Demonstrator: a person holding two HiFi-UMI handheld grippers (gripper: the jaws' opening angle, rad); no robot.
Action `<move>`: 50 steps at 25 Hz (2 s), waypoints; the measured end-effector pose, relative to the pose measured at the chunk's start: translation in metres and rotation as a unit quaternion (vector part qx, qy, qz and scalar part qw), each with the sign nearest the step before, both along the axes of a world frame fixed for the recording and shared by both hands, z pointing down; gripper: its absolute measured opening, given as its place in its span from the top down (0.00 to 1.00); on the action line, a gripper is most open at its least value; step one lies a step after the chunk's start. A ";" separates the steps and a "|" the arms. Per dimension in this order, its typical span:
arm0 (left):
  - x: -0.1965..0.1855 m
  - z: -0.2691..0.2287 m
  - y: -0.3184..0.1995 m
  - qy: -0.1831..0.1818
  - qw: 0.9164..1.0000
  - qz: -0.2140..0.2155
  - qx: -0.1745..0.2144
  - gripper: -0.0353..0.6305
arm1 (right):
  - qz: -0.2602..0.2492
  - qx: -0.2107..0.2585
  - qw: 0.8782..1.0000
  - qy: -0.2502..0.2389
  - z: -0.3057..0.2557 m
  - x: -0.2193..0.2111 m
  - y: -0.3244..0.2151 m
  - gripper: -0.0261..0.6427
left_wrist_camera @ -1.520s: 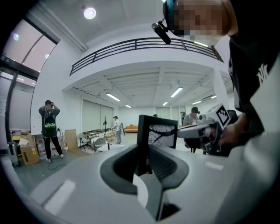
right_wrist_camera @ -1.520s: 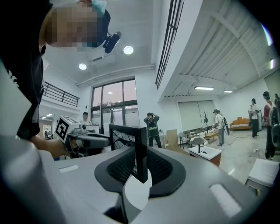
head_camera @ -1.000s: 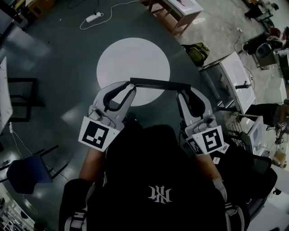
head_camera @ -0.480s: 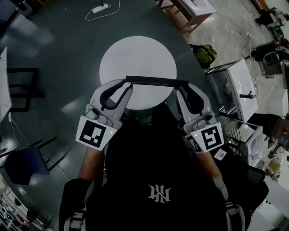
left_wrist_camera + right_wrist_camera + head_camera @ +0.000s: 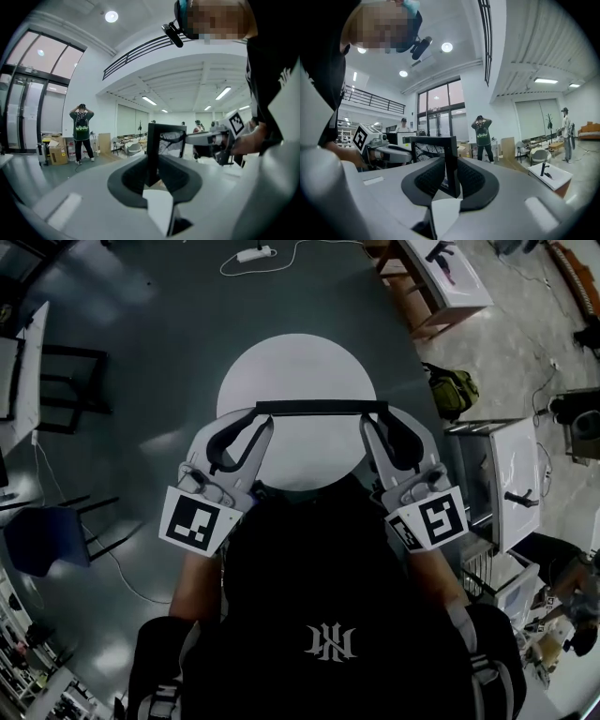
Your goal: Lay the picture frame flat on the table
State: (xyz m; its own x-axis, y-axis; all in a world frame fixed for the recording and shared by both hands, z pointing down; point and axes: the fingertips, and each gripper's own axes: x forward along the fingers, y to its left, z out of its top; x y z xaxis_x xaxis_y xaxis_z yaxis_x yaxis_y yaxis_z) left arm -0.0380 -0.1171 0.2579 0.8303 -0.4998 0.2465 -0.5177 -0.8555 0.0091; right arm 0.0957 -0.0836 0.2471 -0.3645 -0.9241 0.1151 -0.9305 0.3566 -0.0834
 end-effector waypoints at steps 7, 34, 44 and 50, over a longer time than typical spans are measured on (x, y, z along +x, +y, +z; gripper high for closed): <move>0.030 -0.001 -0.021 -0.008 0.998 -0.060 -0.014 0.85 | -0.055 0.000 0.998 -0.021 0.003 0.034 -0.040 0.86; 0.019 0.082 -0.094 -0.052 0.991 -0.101 -0.071 0.85 | -0.087 -0.090 0.991 -0.049 0.102 0.023 -0.109 0.87; 0.018 0.156 -0.101 -0.059 0.988 -0.054 -0.131 0.86 | -0.041 -0.171 0.983 -0.054 0.182 0.020 -0.112 0.87; 0.023 0.200 -0.090 -0.059 0.985 -0.043 -0.158 0.86 | -0.036 -0.208 0.976 -0.055 0.227 0.023 -0.096 0.87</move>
State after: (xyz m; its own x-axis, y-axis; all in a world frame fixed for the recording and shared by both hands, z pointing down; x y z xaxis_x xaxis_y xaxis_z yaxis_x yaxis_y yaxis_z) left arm -0.0147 -0.2069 0.4578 0.7449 -0.4497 0.4929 -0.6011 -0.7729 0.2033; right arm 0.1184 -0.1794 0.4736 -0.4580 -0.7776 0.4309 -0.8816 0.3350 -0.3325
